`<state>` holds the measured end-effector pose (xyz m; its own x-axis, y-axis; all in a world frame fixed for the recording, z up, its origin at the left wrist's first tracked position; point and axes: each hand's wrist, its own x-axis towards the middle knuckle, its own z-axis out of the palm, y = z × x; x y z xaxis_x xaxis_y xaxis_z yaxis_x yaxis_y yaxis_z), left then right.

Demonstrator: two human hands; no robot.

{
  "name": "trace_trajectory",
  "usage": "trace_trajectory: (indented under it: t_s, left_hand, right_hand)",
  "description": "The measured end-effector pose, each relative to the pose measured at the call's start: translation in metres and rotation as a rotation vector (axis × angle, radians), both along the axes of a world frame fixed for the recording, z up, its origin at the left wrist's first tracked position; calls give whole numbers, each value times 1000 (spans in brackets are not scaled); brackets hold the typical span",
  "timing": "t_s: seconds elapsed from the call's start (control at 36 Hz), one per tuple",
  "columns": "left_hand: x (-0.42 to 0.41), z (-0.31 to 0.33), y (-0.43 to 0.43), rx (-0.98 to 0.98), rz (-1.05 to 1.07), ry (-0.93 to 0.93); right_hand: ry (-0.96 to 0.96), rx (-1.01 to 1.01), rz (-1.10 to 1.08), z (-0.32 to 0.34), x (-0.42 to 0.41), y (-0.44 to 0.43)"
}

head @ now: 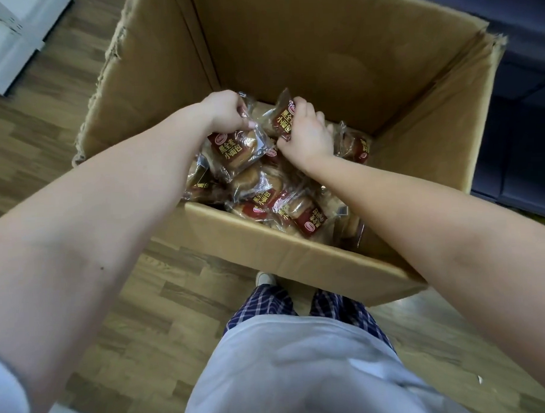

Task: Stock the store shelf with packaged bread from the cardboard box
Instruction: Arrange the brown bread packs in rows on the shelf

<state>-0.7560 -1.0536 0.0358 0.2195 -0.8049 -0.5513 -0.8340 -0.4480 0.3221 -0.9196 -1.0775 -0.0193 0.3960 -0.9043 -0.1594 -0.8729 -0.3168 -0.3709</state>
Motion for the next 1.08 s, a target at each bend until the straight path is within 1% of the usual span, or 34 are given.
trace_trajectory:
  t_s: [0.14,0.36,0.5,0.72,0.89,1.08]
  left_hand:
    - [1,1,1,-68,103,96]
    - [5,19,0,-196,226,181]
    - [6,34,5,-263,277,232]
    - [13,71,9,-440,369,248]
    - [14,109,8,-546,410,249]
    - [13,147,3,-647,430,314]
  right_hand:
    - [-11,-78,24,11,-3,-3]
    - [-47,-156,6,39,-1,-13]
    - [-85,-201,40,59,2,-18]
    - [-167,-358,18,101,17,-15]
    - [-247,-425,-33,140,18,-20]
    - [-212,-524,-45,177,0,-31]
